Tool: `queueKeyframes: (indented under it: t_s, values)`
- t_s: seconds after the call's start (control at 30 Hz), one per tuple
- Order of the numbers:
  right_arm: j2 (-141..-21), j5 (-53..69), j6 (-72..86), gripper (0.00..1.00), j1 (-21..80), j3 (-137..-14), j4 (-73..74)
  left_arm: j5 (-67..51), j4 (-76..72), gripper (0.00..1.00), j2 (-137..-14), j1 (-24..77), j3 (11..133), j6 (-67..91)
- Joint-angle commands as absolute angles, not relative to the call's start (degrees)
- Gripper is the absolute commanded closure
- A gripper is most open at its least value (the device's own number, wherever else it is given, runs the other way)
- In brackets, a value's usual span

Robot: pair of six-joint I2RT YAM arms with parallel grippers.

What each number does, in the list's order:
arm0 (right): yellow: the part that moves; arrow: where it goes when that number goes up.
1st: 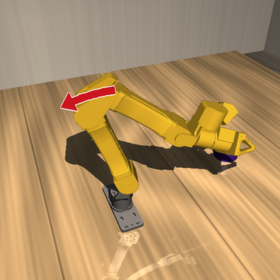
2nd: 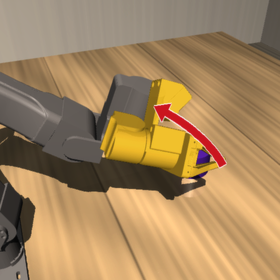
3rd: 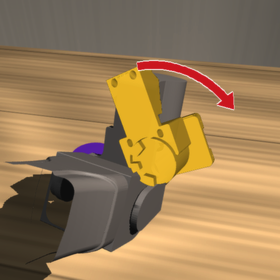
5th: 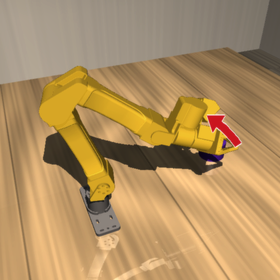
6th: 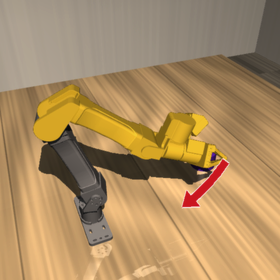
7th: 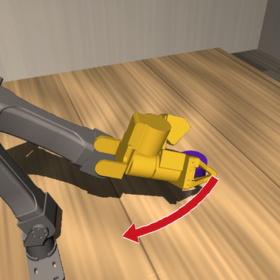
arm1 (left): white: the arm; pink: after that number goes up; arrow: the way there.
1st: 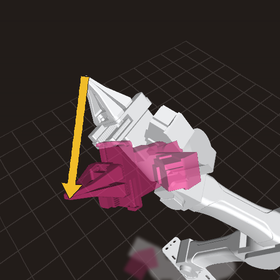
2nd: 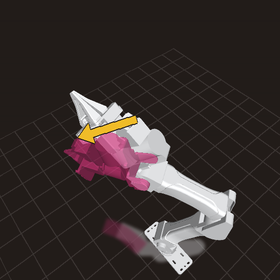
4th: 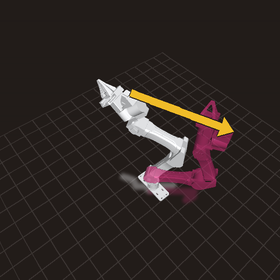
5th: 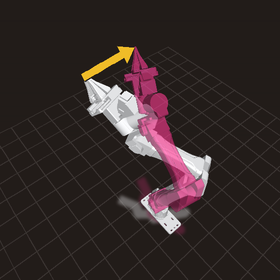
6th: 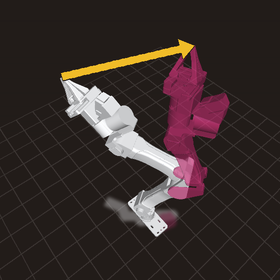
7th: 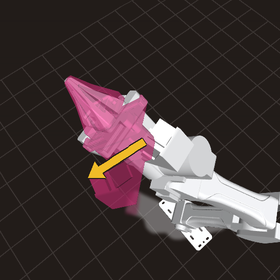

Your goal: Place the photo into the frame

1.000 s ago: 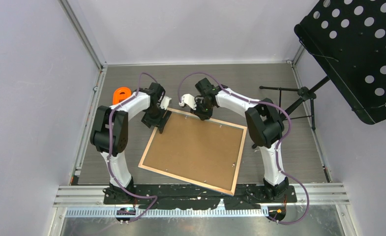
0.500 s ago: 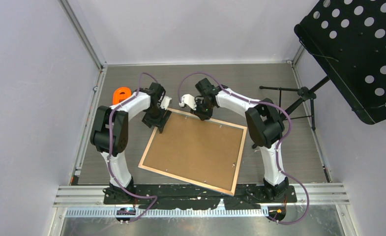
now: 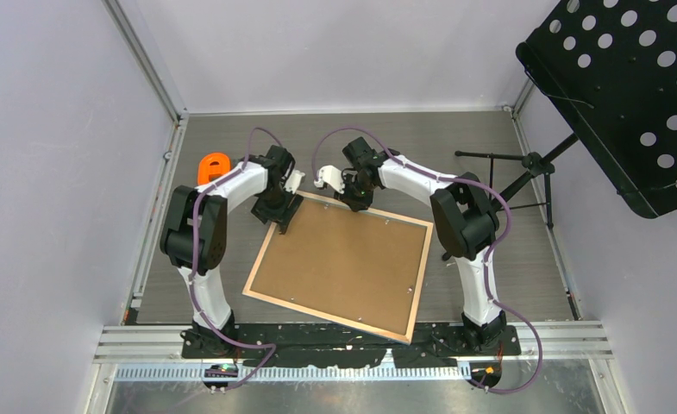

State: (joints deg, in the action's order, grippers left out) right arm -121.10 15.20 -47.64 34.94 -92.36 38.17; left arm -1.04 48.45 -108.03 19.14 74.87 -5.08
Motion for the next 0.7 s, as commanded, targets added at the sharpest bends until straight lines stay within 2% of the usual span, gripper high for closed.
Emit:
queueKeyframes:
  t_s: [0.0,0.13,0.53,0.67]
  values:
    - [-118.6,17.4,-48.3,0.94,35.9,-91.4,40.7,1.5,47.0,0.39,-106.4,19.4,76.1,-6.1]
    - [-118.6,17.3,-48.3,0.94,35.9,-91.4,40.7,1.8,47.0,0.47,-106.5,19.5,76.1,-6.3]
    - [-118.8,17.1,-48.2,0.94,35.9,-91.4,40.8,1.7,46.9,0.55,-106.2,19.5,75.8,-6.7]
    - [-118.9,17.0,-48.2,0.94,36.0,-91.3,40.7,1.7,47.0,0.61,-105.9,19.5,75.5,-7.0]
